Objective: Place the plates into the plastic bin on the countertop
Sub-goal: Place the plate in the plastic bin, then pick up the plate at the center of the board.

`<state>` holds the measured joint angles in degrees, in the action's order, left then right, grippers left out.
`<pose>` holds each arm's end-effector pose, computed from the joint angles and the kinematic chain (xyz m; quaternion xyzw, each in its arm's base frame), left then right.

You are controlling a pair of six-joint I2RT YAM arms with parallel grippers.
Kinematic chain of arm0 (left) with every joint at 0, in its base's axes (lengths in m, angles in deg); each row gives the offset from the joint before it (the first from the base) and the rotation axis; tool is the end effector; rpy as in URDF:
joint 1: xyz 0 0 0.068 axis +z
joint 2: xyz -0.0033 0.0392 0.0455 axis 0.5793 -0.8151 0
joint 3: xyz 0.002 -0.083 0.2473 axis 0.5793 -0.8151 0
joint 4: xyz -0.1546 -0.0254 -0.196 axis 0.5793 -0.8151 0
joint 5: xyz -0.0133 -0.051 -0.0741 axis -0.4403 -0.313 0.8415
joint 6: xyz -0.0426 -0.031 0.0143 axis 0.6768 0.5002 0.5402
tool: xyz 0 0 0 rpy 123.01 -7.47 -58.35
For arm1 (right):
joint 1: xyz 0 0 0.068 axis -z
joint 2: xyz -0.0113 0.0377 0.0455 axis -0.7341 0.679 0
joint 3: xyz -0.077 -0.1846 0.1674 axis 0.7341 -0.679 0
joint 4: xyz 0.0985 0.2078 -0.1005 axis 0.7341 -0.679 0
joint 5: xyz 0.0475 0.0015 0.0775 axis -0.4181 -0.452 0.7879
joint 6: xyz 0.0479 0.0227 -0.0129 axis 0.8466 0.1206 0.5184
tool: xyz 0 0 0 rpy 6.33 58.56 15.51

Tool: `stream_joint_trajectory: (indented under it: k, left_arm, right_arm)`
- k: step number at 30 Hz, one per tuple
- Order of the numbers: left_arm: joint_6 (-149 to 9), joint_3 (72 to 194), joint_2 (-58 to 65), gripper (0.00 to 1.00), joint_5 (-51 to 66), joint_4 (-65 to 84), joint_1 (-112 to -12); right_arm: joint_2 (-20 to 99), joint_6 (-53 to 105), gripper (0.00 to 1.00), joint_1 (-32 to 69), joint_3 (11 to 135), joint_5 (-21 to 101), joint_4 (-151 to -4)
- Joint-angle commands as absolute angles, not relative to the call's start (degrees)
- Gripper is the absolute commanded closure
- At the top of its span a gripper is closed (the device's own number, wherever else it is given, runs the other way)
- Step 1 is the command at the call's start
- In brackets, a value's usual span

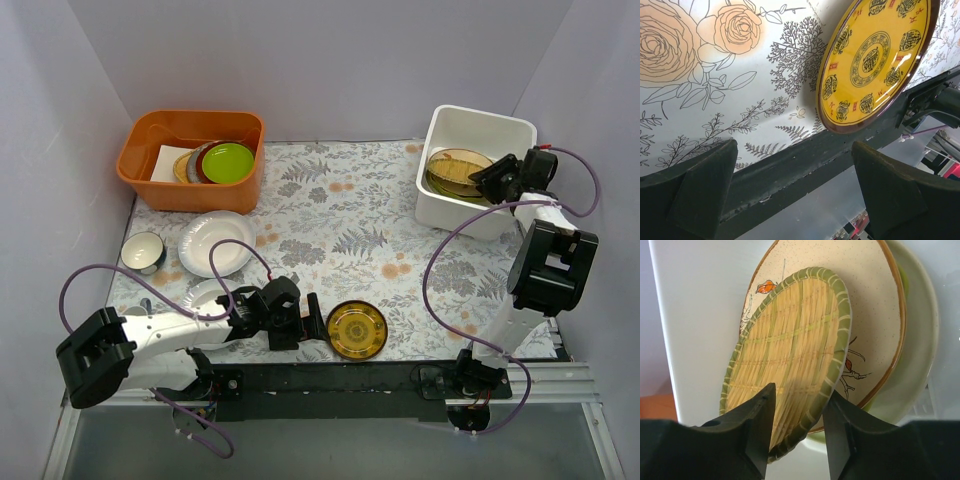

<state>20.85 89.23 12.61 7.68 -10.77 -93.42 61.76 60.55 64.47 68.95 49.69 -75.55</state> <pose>0.1028 -0.1748 0.1556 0.3414 -0.8913 0.2976 0.0217 0.3881 -0.1092 0.2309 0.3569 0.7837 0.2291 0.4538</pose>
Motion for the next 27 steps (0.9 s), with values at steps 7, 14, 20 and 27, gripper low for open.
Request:
stream_joint_trajectory:
  k: [7, 14, 20, 27]
  left_arm:
    - [21.84, 89.09, 16.44, 0.02, 6.57, -12.81, -94.2]
    - [22.81, 89.61, 17.93, 0.02, 5.7, -13.42, -95.17]
    - [23.16, 90.14, 19.08, 0.02, 4.82, -14.65, -95.78]
    - [23.07, 92.07, 20.57, 0.02, 3.06, -17.2, -96.49]
  right_arm:
    - [60.41, 55.57, 0.27, 64.9, 68.49, 50.67, -76.49]
    - [58.48, 54.43, 0.25, 65.51, 69.02, 50.85, -78.87]
    - [53.66, 52.68, 0.24, 65.78, 67.96, 49.71, -80.36]
    - [46.62, 52.05, 0.16, 66.22, 64.89, 49.96, -80.1]
